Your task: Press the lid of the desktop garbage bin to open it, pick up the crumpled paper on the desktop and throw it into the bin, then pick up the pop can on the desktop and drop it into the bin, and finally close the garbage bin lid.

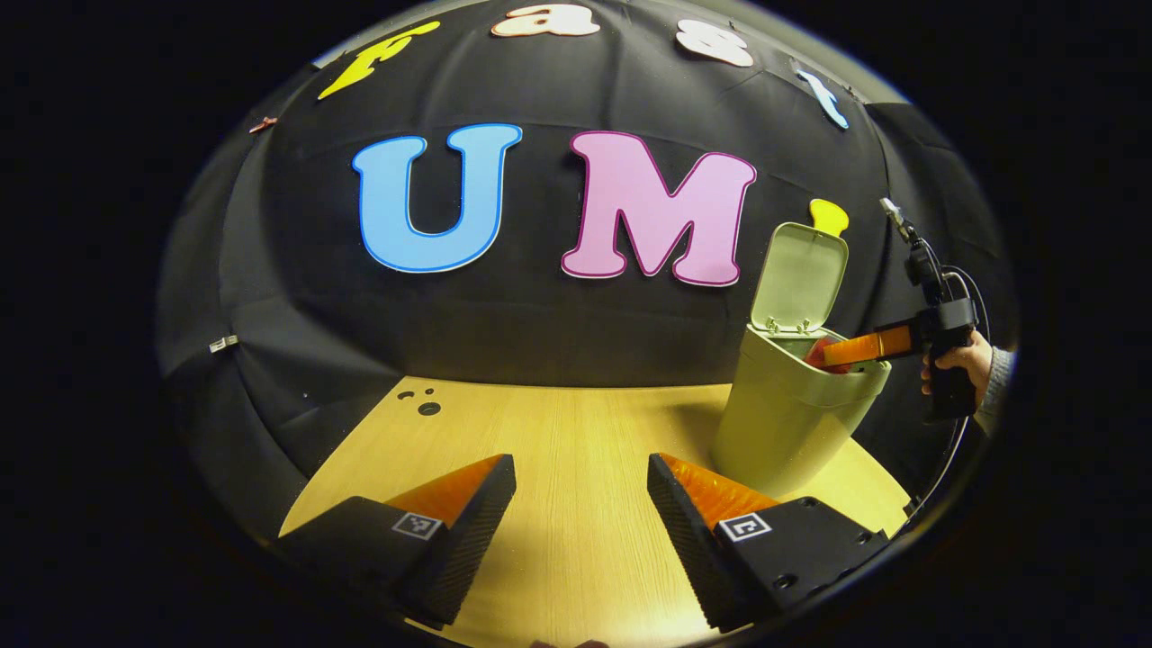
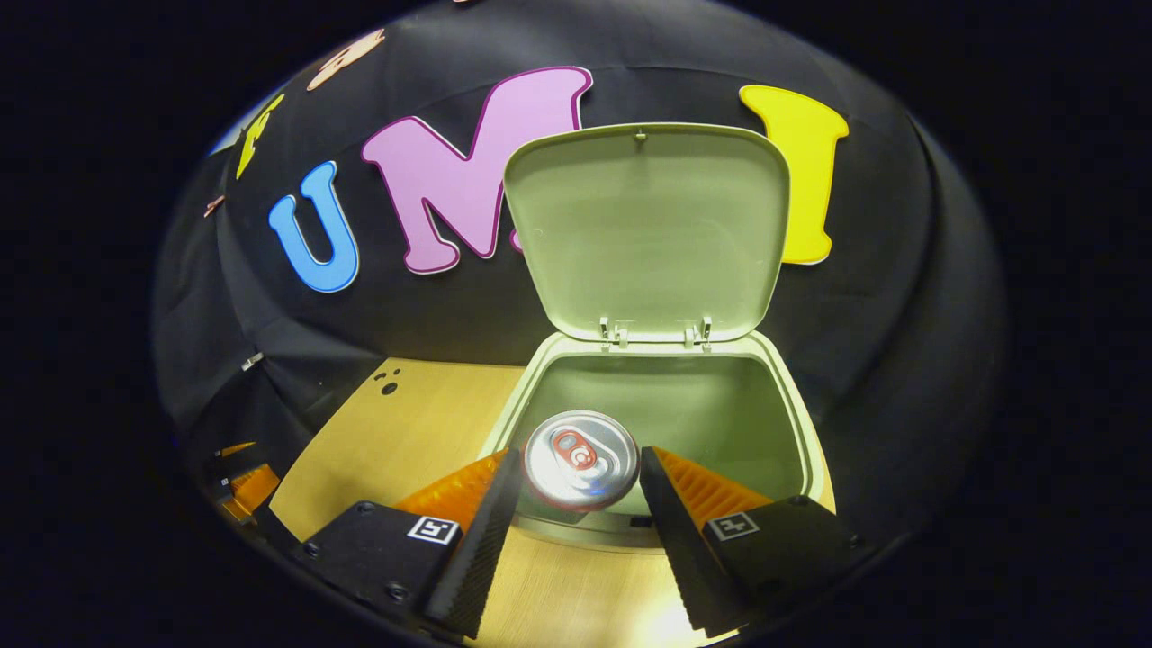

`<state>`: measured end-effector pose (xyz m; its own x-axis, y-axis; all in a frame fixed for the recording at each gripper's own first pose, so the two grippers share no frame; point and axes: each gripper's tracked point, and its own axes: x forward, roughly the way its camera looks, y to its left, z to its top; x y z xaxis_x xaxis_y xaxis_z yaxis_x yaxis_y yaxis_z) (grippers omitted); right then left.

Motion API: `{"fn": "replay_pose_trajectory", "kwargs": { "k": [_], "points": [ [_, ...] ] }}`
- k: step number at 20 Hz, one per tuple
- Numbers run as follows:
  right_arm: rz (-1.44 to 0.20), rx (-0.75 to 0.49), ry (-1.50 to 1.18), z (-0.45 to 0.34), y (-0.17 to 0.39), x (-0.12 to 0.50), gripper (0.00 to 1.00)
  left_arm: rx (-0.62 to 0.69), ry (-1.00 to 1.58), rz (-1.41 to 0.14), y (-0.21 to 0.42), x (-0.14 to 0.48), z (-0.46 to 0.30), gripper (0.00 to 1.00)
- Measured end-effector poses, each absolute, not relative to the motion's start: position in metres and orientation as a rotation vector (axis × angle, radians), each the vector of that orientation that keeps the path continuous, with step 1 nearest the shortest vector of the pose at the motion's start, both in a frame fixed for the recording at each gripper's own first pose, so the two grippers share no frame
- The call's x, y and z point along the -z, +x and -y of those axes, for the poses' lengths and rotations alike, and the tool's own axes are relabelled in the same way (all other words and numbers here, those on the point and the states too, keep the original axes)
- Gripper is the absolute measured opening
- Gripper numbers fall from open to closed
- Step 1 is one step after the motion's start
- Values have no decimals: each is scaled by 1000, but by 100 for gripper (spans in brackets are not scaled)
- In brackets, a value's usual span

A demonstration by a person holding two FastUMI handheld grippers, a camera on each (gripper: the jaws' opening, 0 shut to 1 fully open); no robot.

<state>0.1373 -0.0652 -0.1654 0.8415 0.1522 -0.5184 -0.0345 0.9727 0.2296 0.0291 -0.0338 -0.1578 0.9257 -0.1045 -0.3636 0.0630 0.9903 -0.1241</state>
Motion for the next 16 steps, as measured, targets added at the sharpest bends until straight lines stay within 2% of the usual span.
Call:
{"fn": "replay_pose_trajectory", "kwargs": {
  "k": [2,10,11,12,15,16],
  "points": [
    [-567,-99,217,66,135,167,81,87,-111,-378,29,157,34,95],
    [-510,-103,269,65,133,142,83,94,-113,-381,29,159,36,96],
    [-497,-103,261,66,132,136,78,94,-114,-381,29,159,35,95],
    [-486,-105,251,67,133,131,89,95,-114,-381,29,159,35,95],
    [-422,-100,212,71,137,108,97,95,-114,-384,30,160,36,96],
    [-393,-98,199,71,140,98,97,96,-114,-384,30,160,35,96]
  ]
}}
